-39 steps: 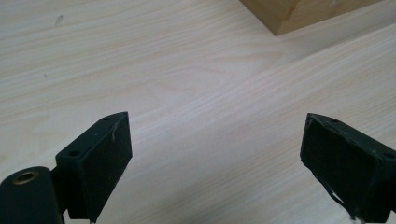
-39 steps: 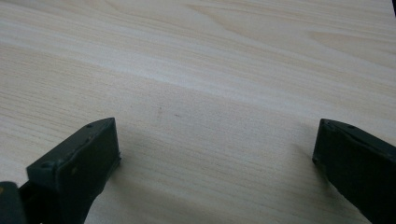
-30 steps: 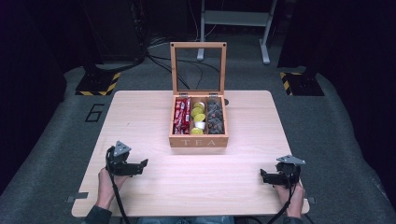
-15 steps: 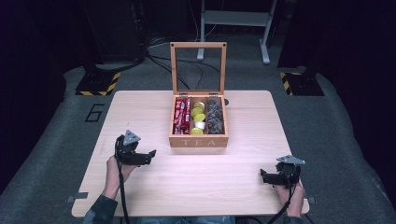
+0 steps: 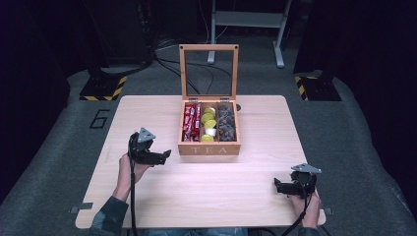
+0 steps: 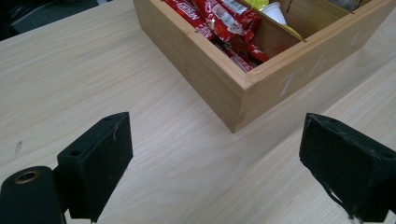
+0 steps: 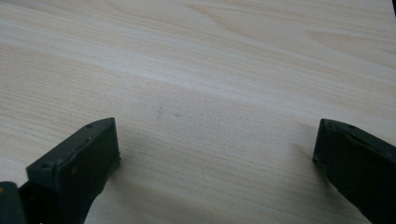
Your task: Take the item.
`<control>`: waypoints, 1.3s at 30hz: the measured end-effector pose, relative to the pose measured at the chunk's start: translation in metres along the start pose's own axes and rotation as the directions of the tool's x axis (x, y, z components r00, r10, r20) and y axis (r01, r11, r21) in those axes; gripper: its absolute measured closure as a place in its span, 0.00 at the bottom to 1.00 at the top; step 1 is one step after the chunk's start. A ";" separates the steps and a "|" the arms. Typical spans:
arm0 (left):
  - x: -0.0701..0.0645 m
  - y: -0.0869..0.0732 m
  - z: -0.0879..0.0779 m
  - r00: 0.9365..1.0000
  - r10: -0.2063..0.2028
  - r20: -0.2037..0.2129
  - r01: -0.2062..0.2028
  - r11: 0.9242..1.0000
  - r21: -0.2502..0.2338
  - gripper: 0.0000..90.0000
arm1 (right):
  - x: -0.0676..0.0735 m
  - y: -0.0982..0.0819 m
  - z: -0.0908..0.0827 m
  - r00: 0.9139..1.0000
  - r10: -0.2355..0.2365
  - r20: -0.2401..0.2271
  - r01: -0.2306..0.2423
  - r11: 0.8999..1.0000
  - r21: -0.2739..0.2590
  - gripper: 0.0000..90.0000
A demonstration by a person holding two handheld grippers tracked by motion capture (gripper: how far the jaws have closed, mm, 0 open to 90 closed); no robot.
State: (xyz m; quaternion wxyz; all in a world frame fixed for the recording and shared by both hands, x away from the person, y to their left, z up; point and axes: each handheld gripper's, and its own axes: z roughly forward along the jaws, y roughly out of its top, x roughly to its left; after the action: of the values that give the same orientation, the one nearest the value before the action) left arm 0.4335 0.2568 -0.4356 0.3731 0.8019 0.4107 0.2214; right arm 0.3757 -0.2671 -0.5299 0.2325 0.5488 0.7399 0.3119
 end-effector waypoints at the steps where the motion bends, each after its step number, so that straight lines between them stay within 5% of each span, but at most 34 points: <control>1: 0.000 0.004 0.003 1.000 0.009 0.007 -0.009 1.000 0.004 0.11 | 0.000 0.000 0.000 1.000 0.000 0.000 0.000 1.000 0.000 0.00; 33: -0.007 0.060 0.044 0.998 0.034 0.059 -0.035 0.999 0.003 0.07 | 0.000 0.000 0.000 1.000 0.003 0.000 -0.003 1.000 0.002 0.00; 39: -0.009 0.069 0.055 0.996 0.047 0.073 -0.048 0.999 0.012 0.16 | 0.000 0.000 0.000 1.000 -0.002 0.000 0.002 1.000 0.000 0.00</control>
State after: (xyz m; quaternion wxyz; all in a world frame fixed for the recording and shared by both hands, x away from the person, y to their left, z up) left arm 0.4990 0.1997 -0.4165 0.3767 0.8216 0.3792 0.1981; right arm 0.3757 -0.2671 -0.5299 0.2328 0.5481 0.7404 0.3117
